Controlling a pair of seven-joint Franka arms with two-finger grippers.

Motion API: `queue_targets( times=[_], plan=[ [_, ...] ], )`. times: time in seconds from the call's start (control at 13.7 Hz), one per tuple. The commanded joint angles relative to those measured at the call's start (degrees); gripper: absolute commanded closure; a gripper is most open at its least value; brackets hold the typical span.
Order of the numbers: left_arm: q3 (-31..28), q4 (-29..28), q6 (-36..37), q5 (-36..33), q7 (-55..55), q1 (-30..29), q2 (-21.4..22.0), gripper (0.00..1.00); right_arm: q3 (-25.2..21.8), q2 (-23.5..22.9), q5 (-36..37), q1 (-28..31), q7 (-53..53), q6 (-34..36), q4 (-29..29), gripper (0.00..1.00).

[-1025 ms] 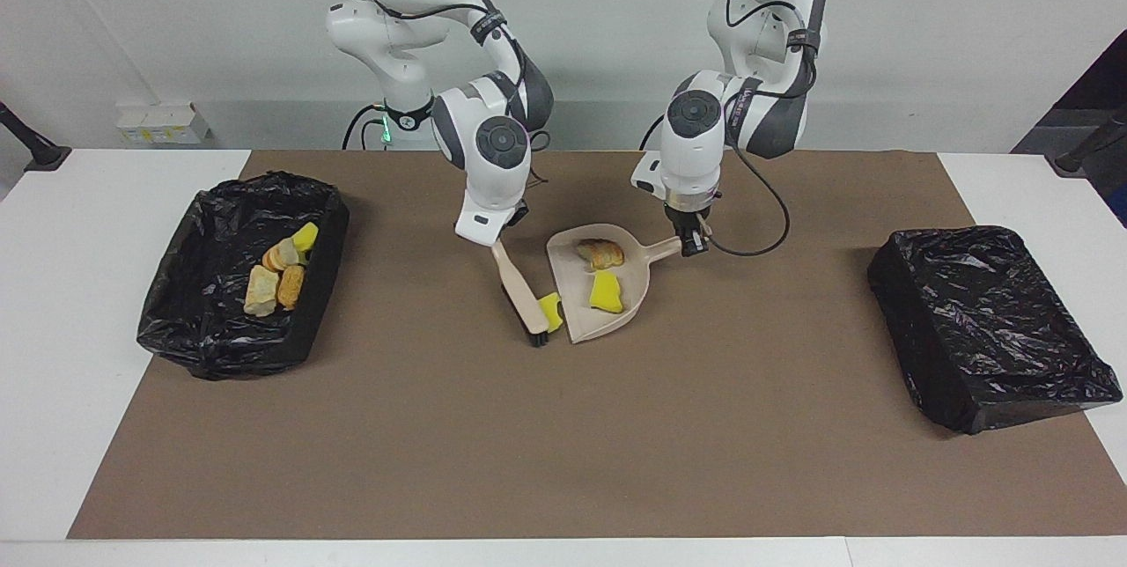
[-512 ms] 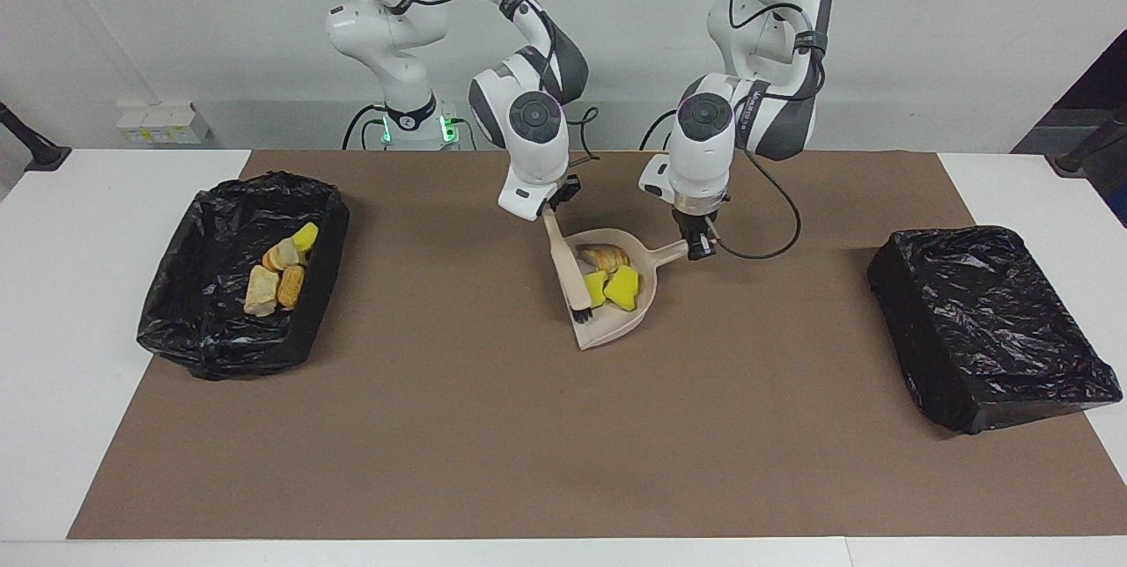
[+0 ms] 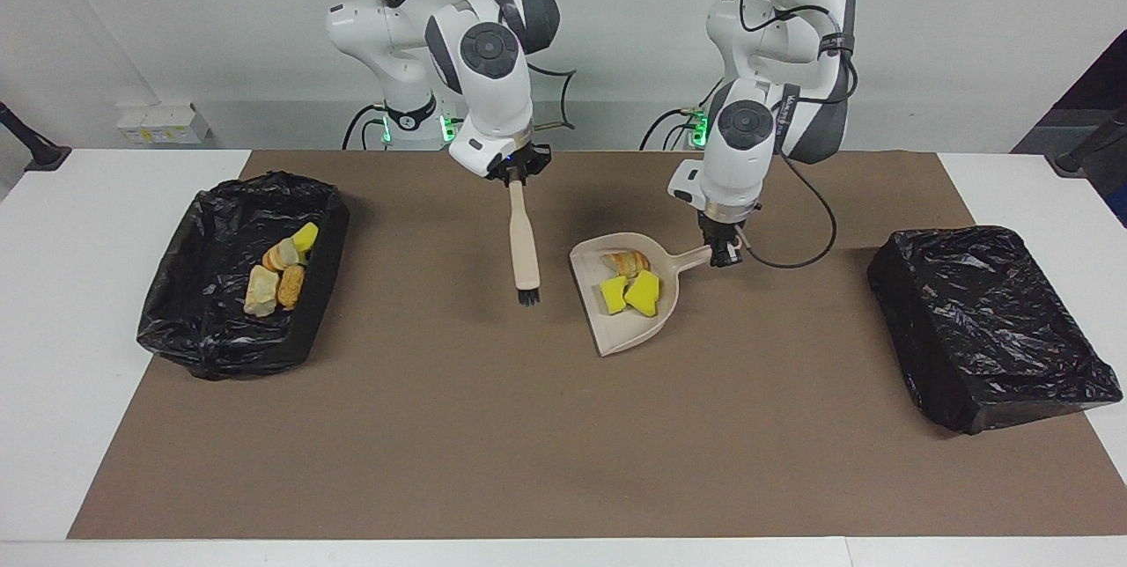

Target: Sweep and dump trash in bin

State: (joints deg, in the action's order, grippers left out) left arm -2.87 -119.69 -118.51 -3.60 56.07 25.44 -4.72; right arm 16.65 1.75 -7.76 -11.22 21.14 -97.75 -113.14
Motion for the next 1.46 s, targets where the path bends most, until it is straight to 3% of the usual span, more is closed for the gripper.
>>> queue_targets(
  times=[0.0,0.15,0.29,0.73,0.88,1.17,1.39],
  plan=[
    [0.2,-1.3,-0.5,4.7,9.5,-5.6,5.0,1.00,0.6,2.2,1.0,1.5,1.1,2.1,-0.6,1.00],
    [0.1,-0.7,1.9,9.3,16.9,-9.8,8.1,1.00,0.8,2.6,-2.1,1.6,3.4,1.2,-1.3,1.00],
    [0.1,2.5,6.3,10.6,21.3,-12.8,8.2,1.00,1.1,1.5,-6.8,0.1,7.1,-1.5,-1.5,1.00],
    [-0.5,7.8,13.1,14.6,33.9,-22.5,8.3,1.00,1.1,-6.2,-9.5,-14.6,17.3,-11.4,-1.8,1.00],
    [-0.9,12.4,15.6,14.7,33.6,-22.8,6.7,1.00,1.1,-8.3,-9.6,-17.5,19.1,-12.0,-2.7,1.00],
    [-1.0,21.4,20.2,13.6,37.3,-29.0,1.9,1.00,1.3,-9.2,-9.5,-19.2,16.9,-13.9,-5.2,1.00],
    [-1.0,25.8,20.3,4.5,38.8,-30.9,-0.8,1.00,1.3,-10.9,-9.6,-19.5,17.6,-18.2,-6.2,1.00]
  ],
)
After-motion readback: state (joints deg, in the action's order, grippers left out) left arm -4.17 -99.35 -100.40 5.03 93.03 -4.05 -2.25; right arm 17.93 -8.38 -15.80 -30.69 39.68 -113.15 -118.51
